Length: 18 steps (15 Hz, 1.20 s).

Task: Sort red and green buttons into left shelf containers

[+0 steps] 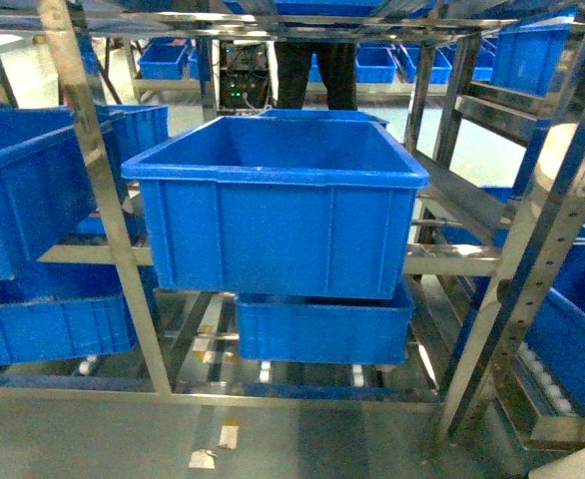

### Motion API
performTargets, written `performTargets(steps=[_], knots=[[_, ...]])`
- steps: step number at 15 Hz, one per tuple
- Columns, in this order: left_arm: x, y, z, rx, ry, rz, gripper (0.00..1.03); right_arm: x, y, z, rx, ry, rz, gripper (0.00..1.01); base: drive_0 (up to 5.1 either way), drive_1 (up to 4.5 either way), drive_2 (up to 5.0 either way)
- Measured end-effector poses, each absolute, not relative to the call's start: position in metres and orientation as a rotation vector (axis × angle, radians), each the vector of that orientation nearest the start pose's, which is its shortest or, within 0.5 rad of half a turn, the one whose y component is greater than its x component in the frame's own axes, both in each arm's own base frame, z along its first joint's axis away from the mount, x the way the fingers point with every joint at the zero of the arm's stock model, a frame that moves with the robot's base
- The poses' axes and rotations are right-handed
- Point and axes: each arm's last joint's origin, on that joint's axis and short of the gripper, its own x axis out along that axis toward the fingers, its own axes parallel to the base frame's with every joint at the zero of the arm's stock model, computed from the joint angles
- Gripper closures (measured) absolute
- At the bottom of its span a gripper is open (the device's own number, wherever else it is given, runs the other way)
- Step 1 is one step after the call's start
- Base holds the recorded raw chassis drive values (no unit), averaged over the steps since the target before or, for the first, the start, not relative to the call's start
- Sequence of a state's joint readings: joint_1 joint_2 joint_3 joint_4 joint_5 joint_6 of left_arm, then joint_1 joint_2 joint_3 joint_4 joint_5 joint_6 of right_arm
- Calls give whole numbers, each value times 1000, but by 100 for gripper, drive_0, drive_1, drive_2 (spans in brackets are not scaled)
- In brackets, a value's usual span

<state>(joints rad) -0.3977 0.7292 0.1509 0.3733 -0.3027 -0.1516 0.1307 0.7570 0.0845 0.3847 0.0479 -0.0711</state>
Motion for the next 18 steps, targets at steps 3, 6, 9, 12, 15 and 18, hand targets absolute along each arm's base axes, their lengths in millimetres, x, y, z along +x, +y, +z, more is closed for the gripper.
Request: performTargets(steps=[3, 6, 9, 12, 15, 18], knots=[[146, -52, 177, -81, 196, -80, 77, 149, 18, 152, -96, 278, 92, 69, -492, 254, 254], [146, -52, 176, -81, 199, -79, 77, 149, 18, 152, -97, 285, 92, 69, -492, 254, 254], [146, -52, 176, -80, 200, -80, 77, 149, 18, 152, -97, 285, 92, 69, -499, 247, 247], [146, -52, 176, -81, 198, -80, 77, 149, 18, 152, -96, 280, 92, 69, -506, 240, 240], [146, -52, 176, -81, 199, -80, 77, 149, 18, 152, -97, 283, 92, 69, -488, 257, 257], [146, -52, 176, -80, 199, -79, 77, 149, 18, 152, -97, 283, 92, 69, -488, 257, 257]])
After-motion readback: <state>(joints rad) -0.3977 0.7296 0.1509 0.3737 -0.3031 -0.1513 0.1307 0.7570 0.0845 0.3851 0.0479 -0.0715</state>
